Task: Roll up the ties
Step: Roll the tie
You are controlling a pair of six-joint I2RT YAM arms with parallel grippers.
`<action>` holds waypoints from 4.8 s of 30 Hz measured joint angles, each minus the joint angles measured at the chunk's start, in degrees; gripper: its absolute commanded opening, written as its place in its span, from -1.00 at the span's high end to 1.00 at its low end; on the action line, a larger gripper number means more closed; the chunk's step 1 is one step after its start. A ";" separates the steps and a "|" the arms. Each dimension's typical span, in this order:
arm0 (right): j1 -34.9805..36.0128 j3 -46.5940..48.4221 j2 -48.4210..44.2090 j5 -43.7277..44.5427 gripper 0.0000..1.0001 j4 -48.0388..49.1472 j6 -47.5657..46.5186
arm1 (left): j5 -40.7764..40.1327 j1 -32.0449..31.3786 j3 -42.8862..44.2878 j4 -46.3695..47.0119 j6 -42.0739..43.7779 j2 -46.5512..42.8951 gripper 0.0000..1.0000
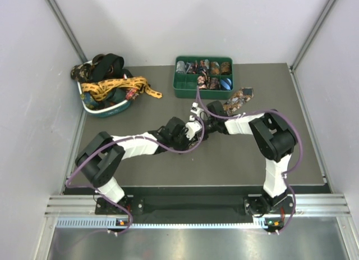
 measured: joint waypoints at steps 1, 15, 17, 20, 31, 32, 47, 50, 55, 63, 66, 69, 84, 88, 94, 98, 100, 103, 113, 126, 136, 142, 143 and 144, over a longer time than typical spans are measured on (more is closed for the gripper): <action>-0.28 0.20 0.24 -0.22 0.57 0.00 -0.07 | -0.17 0.00 0.92 -1.09 -0.20 0.44 0.28; -2.47 -1.11 -0.50 2.54 0.16 0.57 -0.79 | -0.35 0.00 8.79 -9.49 -2.10 4.92 0.41; -2.58 -1.88 -1.53 3.87 0.07 0.59 -0.81 | -0.15 -0.07 9.05 -9.42 -2.25 5.16 0.42; -2.91 -3.45 -3.34 5.81 0.05 0.52 -0.79 | 0.39 -0.24 9.09 -9.18 -2.58 5.18 0.42; -7.69 -10.51 -13.84 14.25 -0.04 3.43 2.40 | 2.10 -0.46 8.31 -9.38 -4.00 4.26 0.42; -8.15 -10.97 -14.47 15.08 -0.07 3.72 2.86 | 2.23 -0.48 8.33 -9.51 -4.24 4.26 0.42; -9.22 -10.27 -16.13 39.58 -0.16 -2.58 13.68 | 0.24 -0.74 9.97 -14.16 -6.78 4.26 0.39; -8.44 -8.41 -14.49 44.13 -0.15 -4.44 16.85 | -0.42 -0.79 10.16 -14.67 -6.88 4.28 0.39; -6.40 -7.37 -14.16 50.23 -0.08 -6.64 22.25 | -1.44 -0.92 10.62 -16.04 -6.88 4.28 0.38; -5.40 2.99 -7.65 59.87 0.25 -16.13 30.29 | -1.90 -0.92 11.82 -17.92 -6.86 4.87 0.38; -5.07 3.93 -6.91 62.45 0.46 -17.55 32.83 | -1.86 -0.92 12.07 -18.05 -6.86 5.11 0.38; -4.96 4.31 -6.56 64.17 0.69 -18.71 34.47 | -1.88 -0.92 12.48 -18.56 -6.84 5.42 0.39; -7.06 6.25 -4.07 65.44 1.00 -16.96 35.06 | -1.20 -0.90 16.50 -20.44 -6.38 8.50 0.39; -10.23 4.87 -4.92 64.22 1.00 -15.85 34.23 | 0.11 -0.90 19.65 -20.28 -6.23 11.10 0.41; -14.93 3.78 -5.57 61.96 1.00 -14.47 31.80 | 1.36 -0.90 22.67 -19.28 -6.23 13.51 0.40; -16.90 3.82 -5.60 60.70 1.00 -14.38 30.23 | 1.57 -0.92 24.11 -19.19 -6.23 14.62 0.39; -17.92 3.87 -5.60 59.91 0.86 -14.40 29.35 | 1.84 -0.92 25.33 -19.28 -6.23 15.63 0.39; -19.04 3.98 -5.60 60.39 0.56 -13.99 27.96 | 2.36 -0.92 27.26 -19.78 -6.25 17.07 0.39; -21.24 0.76 -9.35 58.99 -0.11 -11.47 21.62 | 1.77 -1.03 27.65 -20.48 -6.23 17.18 0.37; -17.03 -19.08 -30.56 39.06 -0.17 2.89 12.61 | 1.57 -1.09 27.26 -20.17 -5.40 16.94 0.28; -13.38 -21.00 -24.41 18.73 -0.07 12.44 14.25 | 1.84 -1.07 25.09 -18.01 -4.44 15.69 0.27; -12.94 -24.79 -18.62 12.13 -0.05 21.59 17.35 | 2.01 -1.07 24.96 -17.92 -4.24 15.65 0.26; -12.76 -25.31 -17.44 11.34 -0.06 22.93 17.94 | 2.01 -1.05 24.96 -17.90 -4.22 15.63 0.27; -12.48 -25.66 -16.13 10.60 -0.07 24.04 18.58 | 2.01 -1.07 24.94 -17.90 -4.17 15.63 0.27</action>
